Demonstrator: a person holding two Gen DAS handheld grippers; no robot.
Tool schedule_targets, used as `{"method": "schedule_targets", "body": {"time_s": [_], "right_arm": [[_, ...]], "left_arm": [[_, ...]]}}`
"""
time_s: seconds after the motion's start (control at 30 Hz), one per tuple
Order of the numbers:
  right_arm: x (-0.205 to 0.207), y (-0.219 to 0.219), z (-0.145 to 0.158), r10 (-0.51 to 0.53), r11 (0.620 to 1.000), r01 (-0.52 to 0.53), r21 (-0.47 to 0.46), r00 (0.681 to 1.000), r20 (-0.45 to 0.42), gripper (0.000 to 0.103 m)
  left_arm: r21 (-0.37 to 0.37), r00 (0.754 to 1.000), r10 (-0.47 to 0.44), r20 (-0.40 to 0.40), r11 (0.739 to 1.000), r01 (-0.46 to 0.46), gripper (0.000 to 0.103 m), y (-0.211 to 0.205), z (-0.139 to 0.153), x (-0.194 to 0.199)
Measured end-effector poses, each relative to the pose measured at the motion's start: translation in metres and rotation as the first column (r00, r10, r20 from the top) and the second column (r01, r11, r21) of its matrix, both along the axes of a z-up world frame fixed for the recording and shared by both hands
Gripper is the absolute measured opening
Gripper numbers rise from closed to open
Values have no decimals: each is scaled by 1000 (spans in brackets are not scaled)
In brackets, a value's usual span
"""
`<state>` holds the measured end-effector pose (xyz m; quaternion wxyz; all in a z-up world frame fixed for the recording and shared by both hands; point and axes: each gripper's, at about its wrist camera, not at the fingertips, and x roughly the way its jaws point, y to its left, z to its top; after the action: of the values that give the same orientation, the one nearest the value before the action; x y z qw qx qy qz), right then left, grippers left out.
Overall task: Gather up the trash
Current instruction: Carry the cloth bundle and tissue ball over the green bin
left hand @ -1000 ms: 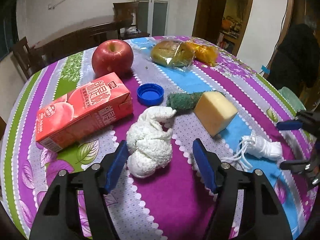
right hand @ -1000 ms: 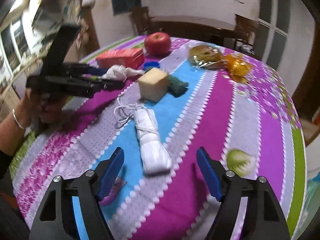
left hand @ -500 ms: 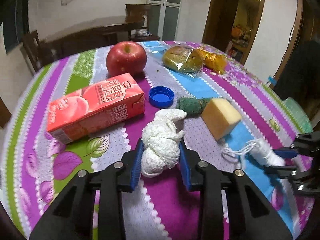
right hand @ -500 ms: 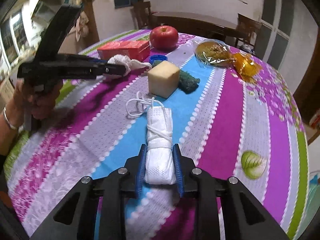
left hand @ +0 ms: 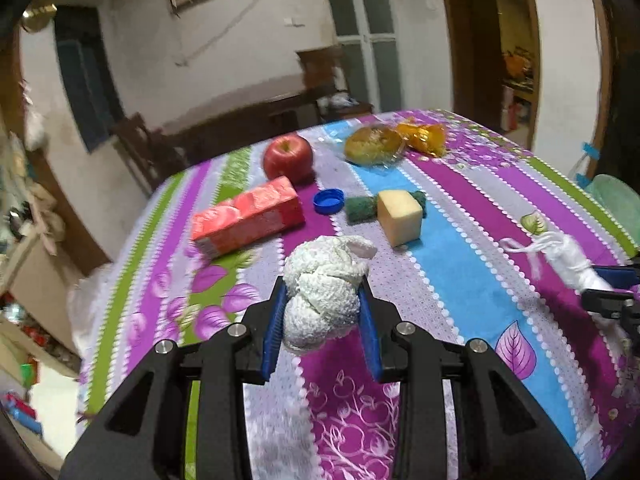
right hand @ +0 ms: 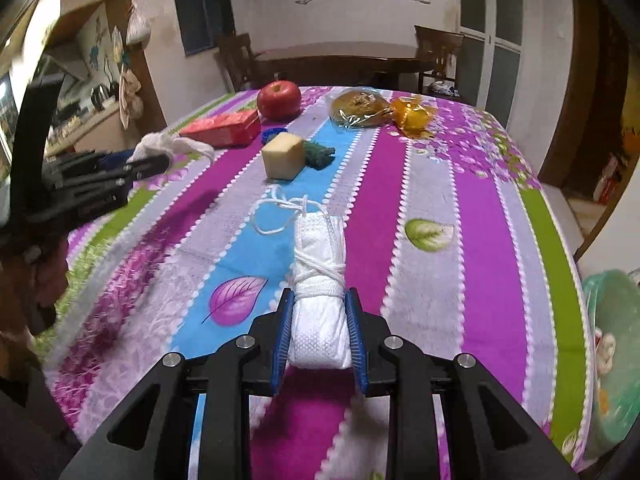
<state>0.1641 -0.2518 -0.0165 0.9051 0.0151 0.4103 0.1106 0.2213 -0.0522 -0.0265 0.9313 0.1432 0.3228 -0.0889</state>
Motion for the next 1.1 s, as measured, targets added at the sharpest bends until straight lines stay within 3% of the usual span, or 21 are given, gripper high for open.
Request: {"method": "schedule_targets", "body": {"time_s": [0.17, 0.47, 1.1], "right_arm": [[-22, -17, 3, -63, 998, 63, 10, 998, 18, 28], [-47, -44, 6, -141, 990, 140, 26, 990, 26, 28], [-56, -60, 6, -171, 985, 170, 26, 985, 34, 28]], "left_arm": [[-23, 1000, 21, 21, 1000, -21, 32, -18, 8, -18], [18, 997, -23, 71, 1000, 22, 32, -60, 13, -39], [53, 994, -38, 103, 998, 32, 32, -77, 14, -46]]}}
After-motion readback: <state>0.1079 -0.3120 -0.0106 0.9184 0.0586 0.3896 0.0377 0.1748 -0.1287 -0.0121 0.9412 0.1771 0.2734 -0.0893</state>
